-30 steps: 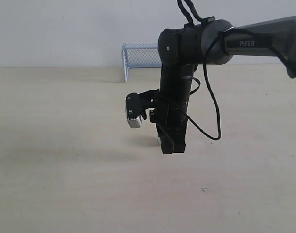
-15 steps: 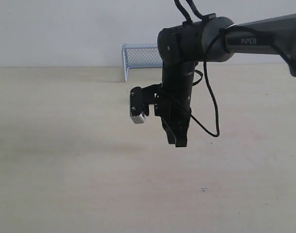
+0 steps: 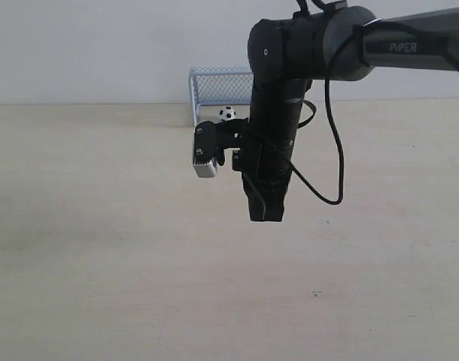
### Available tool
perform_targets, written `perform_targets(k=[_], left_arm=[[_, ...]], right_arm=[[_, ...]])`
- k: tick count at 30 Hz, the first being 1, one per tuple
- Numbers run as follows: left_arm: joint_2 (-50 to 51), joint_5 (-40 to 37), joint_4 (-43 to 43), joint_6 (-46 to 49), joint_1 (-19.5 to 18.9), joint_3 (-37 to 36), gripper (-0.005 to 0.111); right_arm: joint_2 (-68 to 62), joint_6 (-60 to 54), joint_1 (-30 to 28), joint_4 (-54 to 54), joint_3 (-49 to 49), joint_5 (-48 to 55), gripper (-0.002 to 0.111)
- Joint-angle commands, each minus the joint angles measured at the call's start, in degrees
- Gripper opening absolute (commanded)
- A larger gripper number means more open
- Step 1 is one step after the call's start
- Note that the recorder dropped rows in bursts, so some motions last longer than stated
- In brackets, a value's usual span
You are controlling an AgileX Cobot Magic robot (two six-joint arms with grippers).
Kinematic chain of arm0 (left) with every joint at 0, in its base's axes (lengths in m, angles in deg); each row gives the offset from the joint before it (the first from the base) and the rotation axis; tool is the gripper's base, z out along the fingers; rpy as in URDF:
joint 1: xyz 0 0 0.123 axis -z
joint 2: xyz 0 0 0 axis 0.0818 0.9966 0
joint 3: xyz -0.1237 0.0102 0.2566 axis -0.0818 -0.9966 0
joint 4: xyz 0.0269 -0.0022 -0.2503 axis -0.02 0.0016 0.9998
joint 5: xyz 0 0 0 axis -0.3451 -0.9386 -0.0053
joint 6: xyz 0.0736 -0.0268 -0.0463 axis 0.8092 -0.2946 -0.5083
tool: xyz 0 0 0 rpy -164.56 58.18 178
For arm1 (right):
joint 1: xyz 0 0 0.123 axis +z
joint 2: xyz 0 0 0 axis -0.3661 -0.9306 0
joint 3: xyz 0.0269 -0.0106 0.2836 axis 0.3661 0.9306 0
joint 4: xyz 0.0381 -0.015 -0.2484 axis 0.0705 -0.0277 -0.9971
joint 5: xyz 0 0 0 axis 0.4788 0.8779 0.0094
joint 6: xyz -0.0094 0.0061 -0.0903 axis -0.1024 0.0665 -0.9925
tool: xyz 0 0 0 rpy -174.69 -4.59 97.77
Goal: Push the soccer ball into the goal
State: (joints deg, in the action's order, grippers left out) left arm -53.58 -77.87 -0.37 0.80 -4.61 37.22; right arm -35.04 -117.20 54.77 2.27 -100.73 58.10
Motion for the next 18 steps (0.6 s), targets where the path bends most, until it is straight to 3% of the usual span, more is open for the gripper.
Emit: perform_targets(k=[1, 10, 18], left_arm=[[0.3, 0.2, 0.0, -0.5, 0.5, 0.2, 0.006], [0.3, 0.2, 0.0, -0.5, 0.5, 0.2, 0.006], [0.3, 0.2, 0.0, -0.5, 0.5, 0.2, 0.006]], right_arm=[[4.2, 2.1, -0.8, -1.8, 1.2, 0.6, 0.0], [14.1, 3.0, -11.8, 1.1, 10.2, 0.6, 0.0], [20.4, 3.4, -18.2, 2.0, 10.8, 0.6, 0.0]])
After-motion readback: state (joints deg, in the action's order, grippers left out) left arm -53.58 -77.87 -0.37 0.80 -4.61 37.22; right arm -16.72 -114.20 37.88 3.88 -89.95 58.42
